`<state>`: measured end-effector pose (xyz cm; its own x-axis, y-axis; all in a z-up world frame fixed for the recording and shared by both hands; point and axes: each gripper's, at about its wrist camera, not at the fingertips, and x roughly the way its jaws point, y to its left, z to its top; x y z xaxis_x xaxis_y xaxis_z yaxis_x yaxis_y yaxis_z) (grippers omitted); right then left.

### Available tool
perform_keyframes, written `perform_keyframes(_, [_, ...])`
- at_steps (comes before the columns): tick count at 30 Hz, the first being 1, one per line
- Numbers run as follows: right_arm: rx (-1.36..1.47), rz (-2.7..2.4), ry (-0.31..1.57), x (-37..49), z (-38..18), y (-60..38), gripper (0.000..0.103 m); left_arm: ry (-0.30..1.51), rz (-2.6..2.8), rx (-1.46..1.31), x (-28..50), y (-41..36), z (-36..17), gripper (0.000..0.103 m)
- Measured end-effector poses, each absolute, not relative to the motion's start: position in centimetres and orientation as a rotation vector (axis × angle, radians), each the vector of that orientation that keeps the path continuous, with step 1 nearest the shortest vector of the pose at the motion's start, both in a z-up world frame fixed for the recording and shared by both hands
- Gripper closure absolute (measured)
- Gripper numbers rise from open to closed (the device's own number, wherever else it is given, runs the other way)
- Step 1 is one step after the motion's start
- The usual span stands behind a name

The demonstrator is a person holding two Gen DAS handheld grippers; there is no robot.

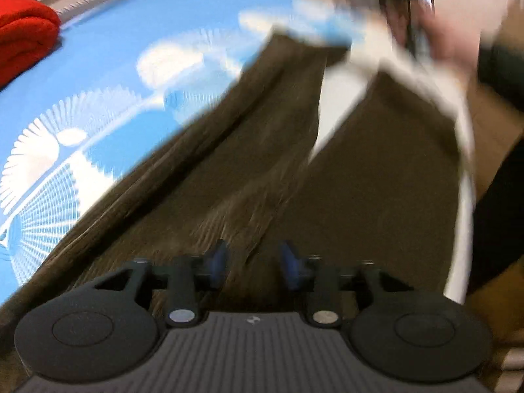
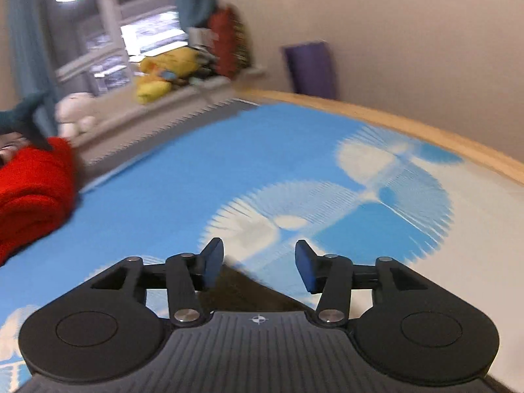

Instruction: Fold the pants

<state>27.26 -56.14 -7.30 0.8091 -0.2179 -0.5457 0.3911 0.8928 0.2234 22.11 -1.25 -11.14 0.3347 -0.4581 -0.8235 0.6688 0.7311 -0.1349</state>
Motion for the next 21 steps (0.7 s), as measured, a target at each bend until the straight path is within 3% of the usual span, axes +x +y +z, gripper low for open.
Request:
perform_keyframes(3, [0.441,-0.389,0.596,26.5,-9.2,-57.4,0.048,0.885,-0.618,0.074,23.6,1.5,-8.8,0.058])
perform_keyframes(7, [0.583,-0.373,0.746,26.6,-12.7,-58.3,0.048,0.882,-0.299,0.075,26.2,4.3,-9.5,0.057])
perform_keyframes(9, [0.629,-0.379,0.803,27.3,-14.0,-57.8,0.048,0.929,-0.255,0.08,27.2,4.8,-10.8,0.046])
perform_keyframes(11, [0.678,-0.369,0.841,27.5,-15.1,-57.5,0.044,0.962,-0.247,0.111,28.1,4.6,-11.8,0.013])
perform_keyframes(13, [0.675,-0.341,0.842,27.9,-15.5,-56.6,0.038,0.961,-0.265,0.164,28.4,3.5,-12.4,0.008])
perform_keyframes(16, [0.609,-0.331,0.824,28.8,-15.4,-55.7,0.036,0.963,-0.242,0.249,28.5,2.1,-13.5,0.008])
perform_keyframes(17, [0.602,-0.328,0.817,28.8,-15.5,-55.6,0.036,0.97,-0.241,0.279,28.6,1.7,-14.0,0.01])
perform_keyframes(18, [0.588,-0.33,0.812,28.9,-15.5,-55.4,0.043,0.962,-0.238,0.313,28.7,1.4,-14.4,0.016])
perform_keyframes(19, [0.569,-0.334,0.809,29.1,-15.5,-55.3,0.061,0.962,-0.231,0.34,29.0,1.2,-14.9,0.041])
perform_keyframes(20, [0.557,-0.335,0.81,29.3,-15.5,-55.3,0.072,0.99,-0.222,0.365,29.7,1.2,-15.3,0.085])
perform_keyframes(21, [0.545,-0.346,0.809,29.4,-15.3,-55.4,0.087,1.016,-0.214,0.36,30.2,1.3,-15.5,0.095])
